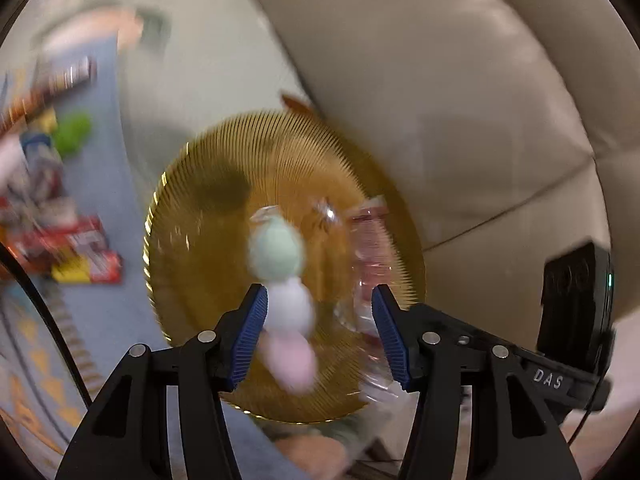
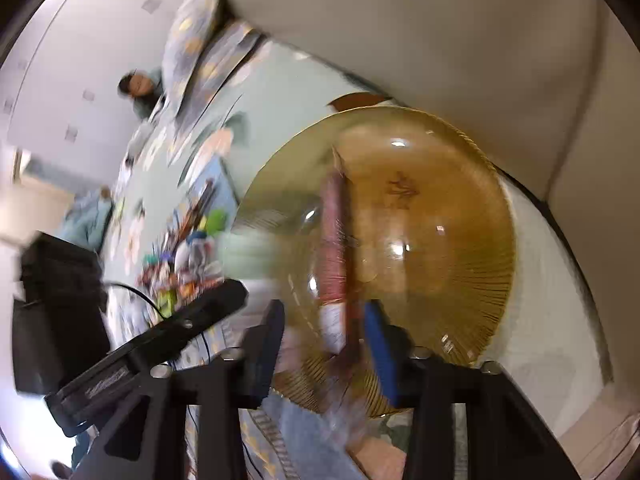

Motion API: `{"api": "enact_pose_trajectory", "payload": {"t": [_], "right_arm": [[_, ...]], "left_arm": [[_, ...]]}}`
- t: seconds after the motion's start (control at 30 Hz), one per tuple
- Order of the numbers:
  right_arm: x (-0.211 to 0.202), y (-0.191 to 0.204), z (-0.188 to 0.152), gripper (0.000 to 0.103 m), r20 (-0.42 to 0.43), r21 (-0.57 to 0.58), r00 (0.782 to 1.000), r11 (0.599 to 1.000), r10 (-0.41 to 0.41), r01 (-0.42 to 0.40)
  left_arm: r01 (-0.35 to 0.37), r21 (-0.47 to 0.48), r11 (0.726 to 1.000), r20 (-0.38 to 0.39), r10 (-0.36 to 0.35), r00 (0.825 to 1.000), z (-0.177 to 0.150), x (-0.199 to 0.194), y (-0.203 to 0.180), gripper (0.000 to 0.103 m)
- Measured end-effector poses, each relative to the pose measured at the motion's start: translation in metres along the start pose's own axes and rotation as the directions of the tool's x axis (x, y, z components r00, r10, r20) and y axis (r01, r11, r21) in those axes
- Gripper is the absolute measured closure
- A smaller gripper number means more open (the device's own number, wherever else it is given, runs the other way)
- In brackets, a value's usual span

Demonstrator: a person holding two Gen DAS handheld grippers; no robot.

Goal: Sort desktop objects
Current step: 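Carry plush and red box to the gold plate and open both grippers, then move both grippers back over the pile of toys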

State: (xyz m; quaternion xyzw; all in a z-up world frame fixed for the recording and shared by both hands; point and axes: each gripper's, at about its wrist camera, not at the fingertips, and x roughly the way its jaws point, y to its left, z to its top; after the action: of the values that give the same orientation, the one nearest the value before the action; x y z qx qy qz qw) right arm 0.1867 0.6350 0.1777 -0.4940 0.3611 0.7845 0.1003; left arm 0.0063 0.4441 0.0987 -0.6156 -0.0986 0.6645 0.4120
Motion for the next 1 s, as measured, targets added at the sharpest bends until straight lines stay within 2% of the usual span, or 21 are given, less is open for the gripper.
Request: {"api": "enact_pose_trajectory", "payload": {"t": [0.07, 0.13, 0.23, 0.37, 0.5, 0.6, 0.7, 0.8, 0.9, 0.97, 1.0], "right_arm": [[-0.004, -0.006, -0.004, 0.061, -0.004, 0.005, 1.000, 1.000, -0.009, 0.009], [-0.003, -0.013, -0.009, 0.061, -0.028, 0.030, 1.000, 1.000, 0.004, -0.003], [0.005, -0.012, -0.015, 0.061, -0.059, 0.037, 0.998, 0.999, 0.025, -0.023], [0.011, 0.003, -0.020, 0.061, -0.083, 0.009, 0.995, 0.998, 0.056, -0.055], [0.022, 0.033, -0.023, 0.061, -0.125, -0.049, 0.987, 0.993, 0.104, -0.110], [0.029, 0.064, -0.030, 0.061, -0.121, -0.142, 0.988, 0.983, 0.099, -0.116], [0.047, 0.101, -0.045, 0.061, -0.194, -0.247, 0.977, 0.959, 0.089, -0.136], [0.066, 0.135, -0.065, 0.061, -0.264, -0.307, 0.959, 0.934, 0.099, -0.181], [0.090, 0.169, -0.091, 0.061, -0.350, -0.329, 0.929, 0.913, 0.119, -0.241], [0.104, 0.191, -0.110, 0.061, -0.394, -0.346, 0.911, 0.898, 0.123, -0.271], [0.112, 0.202, -0.119, 0.061, -0.414, -0.351, 0.902, 0.893, 0.123, -0.283]], "left_arm": [[0.004, -0.020, 1.000, 0.010, -0.004, 1.000, -0.004, -0.003, 0.005, 0.050], [0.004, -0.040, 0.999, 0.020, -0.003, 1.000, -0.007, -0.008, 0.011, 0.038], [0.018, -0.067, 0.998, 0.015, -0.017, 1.000, -0.021, -0.016, 0.017, 0.037], [-0.009, -0.068, 0.998, 0.011, 0.010, 1.000, -0.038, -0.031, 0.025, 0.037], [-0.037, -0.111, 0.993, 0.024, 0.039, 0.999, -0.058, -0.055, 0.044, 0.037], [-0.059, -0.176, 0.983, 0.022, 0.064, 0.998, -0.071, -0.072, 0.066, 0.037], [-0.106, -0.237, 0.966, 0.029, 0.116, 0.993, -0.090, -0.105, 0.092, 0.037], [-0.190, -0.297, 0.936, 0.076, 0.222, 0.972, -0.106, -0.144, 0.124, 0.037], [-0.269, -0.358, 0.894, 0.101, 0.323, 0.941, -0.116, -0.183, 0.159, 0.037], [-0.332, -0.411, 0.849, 0.120, 0.412, 0.903, -0.124, -0.219, 0.195, 0.037], [-0.351, -0.426, 0.834, 0.124, 0.438, 0.890, -0.126, -0.227, 0.207, 0.037]]}}
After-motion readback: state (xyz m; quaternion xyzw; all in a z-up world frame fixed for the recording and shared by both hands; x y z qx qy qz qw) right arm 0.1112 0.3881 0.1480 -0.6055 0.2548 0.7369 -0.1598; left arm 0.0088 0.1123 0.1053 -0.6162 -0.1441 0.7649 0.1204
